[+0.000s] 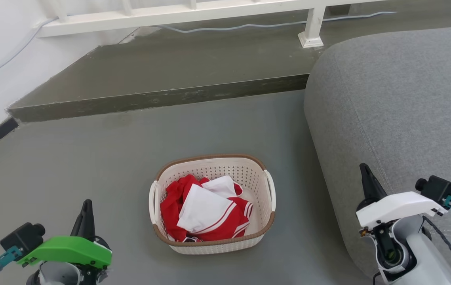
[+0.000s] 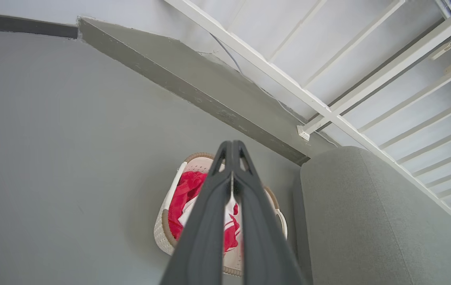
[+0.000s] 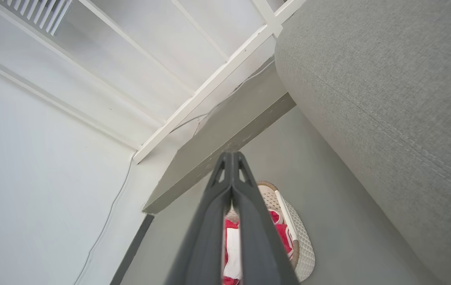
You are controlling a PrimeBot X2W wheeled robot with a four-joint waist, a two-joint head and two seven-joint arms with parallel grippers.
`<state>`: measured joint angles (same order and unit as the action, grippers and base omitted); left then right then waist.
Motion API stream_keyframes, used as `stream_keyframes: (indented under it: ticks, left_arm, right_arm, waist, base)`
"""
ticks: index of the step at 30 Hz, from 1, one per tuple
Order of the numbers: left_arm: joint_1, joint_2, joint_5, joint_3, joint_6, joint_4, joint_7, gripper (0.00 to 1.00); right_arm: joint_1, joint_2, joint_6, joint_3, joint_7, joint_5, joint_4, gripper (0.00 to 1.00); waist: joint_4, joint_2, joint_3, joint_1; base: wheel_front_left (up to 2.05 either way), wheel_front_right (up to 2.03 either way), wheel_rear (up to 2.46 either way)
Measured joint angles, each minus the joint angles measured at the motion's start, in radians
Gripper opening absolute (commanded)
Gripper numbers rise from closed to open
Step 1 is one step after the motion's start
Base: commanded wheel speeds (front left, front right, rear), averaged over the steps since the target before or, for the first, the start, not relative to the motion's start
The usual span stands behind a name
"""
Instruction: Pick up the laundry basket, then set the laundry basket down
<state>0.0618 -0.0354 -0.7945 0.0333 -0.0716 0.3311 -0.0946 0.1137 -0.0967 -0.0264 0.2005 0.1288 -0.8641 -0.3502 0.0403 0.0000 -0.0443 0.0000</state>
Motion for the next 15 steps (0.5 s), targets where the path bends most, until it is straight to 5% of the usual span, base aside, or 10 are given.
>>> stream_keyframes:
  ticks: [15]
  left_arm:
    - [0.0, 0.001, -0.185, -0.03, -0.013, -0.011, 0.05, 0.0]
  right_arm:
    - [-0.003, 0.005, 0.035, -0.073, -0.054, -0.175, 0.014, 0.0]
  waist:
    - [-0.01, 0.0, 0.01, 0.0]
  base:
    - [0.0, 0.0, 0.0]
